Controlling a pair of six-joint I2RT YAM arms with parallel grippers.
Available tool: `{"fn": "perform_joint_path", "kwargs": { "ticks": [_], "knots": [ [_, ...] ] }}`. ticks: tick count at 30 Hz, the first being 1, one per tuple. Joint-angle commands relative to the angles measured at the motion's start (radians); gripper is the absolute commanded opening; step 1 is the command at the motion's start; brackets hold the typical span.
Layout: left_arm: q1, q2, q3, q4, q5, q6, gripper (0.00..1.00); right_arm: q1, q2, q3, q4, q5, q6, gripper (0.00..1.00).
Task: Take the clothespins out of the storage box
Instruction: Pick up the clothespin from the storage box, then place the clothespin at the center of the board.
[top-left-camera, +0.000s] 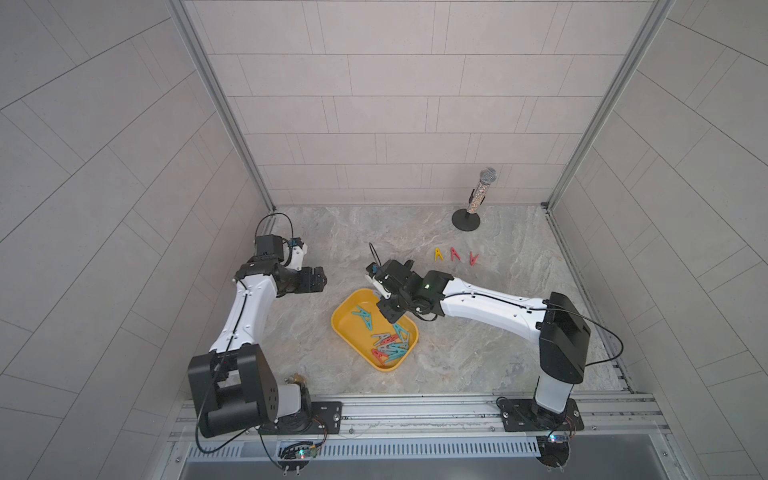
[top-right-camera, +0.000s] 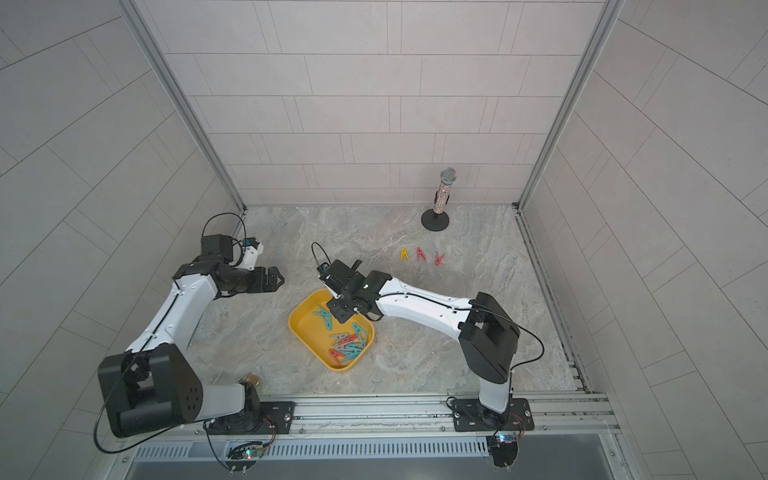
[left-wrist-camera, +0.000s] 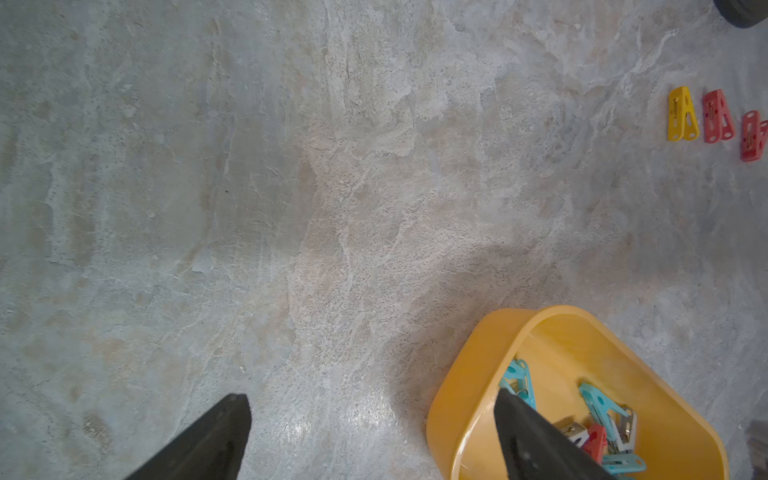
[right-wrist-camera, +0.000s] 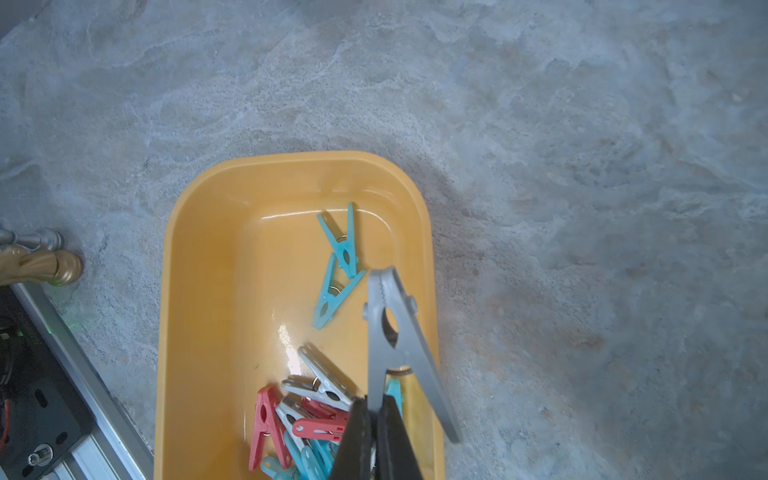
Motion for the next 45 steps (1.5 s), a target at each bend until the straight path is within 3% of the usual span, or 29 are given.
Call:
{"fn": "perform_joint_path", "kwargs": {
  "ticks": [1, 13, 22, 33, 45],
  "knots": [
    [0.006, -0.009, -0.001, -0.012, 0.001, 0.007, 1.00, -0.058, -0.058, -0.049, 0.011, 0.003, 0.040, 0.00],
    [0.006, -0.010, 0.000, -0.012, 0.001, 0.007, 1.00, -0.358, -0.149, -0.288, 0.075, -0.064, 0.152, 0.00],
    [0.006, -0.010, 0.001, -0.012, 0.001, 0.007, 1.00, -0.570, -0.172, -0.376, 0.088, -0.082, 0.175, 0.00],
    [0.006, -0.010, 0.002, -0.013, 0.002, 0.007, 1.00, -0.764, -0.108, -0.335, 0.052, -0.105, 0.162, 0.00],
    [0.006, -0.018, 0.003, -0.016, 0.004, 0.007, 1.00, -0.892, 0.104, -0.120, -0.020, -0.076, 0.129, 0.00]
  ]
}}
